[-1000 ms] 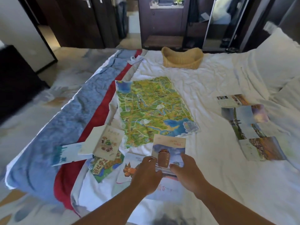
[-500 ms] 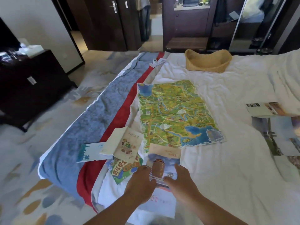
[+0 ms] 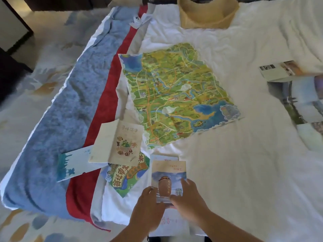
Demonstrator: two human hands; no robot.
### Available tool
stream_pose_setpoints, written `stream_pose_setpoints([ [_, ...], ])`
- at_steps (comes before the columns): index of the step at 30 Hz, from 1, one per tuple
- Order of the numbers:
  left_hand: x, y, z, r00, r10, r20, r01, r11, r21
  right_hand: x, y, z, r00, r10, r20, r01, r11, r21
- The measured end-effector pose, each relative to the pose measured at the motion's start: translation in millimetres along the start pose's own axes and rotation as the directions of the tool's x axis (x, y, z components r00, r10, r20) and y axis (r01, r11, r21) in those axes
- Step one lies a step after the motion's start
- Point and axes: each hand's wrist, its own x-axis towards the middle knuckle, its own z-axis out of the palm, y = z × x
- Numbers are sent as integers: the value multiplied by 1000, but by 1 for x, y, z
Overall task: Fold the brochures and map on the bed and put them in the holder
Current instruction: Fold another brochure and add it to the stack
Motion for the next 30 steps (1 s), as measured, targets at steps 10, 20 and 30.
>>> stream_pose_setpoints([
  [10, 81, -40, 1, 999, -15, 36, 11, 992, 129, 78, 0, 50, 996, 92, -19, -88, 984, 152],
  [20, 104, -58, 26, 994, -67, 84, 55, 989, 138, 111, 14, 58, 994, 111, 14, -108, 984, -144],
  [30, 96, -67, 44, 975, 150, 165, -200, 913, 354, 110, 21, 54, 998, -18, 54, 33, 953, -302],
])
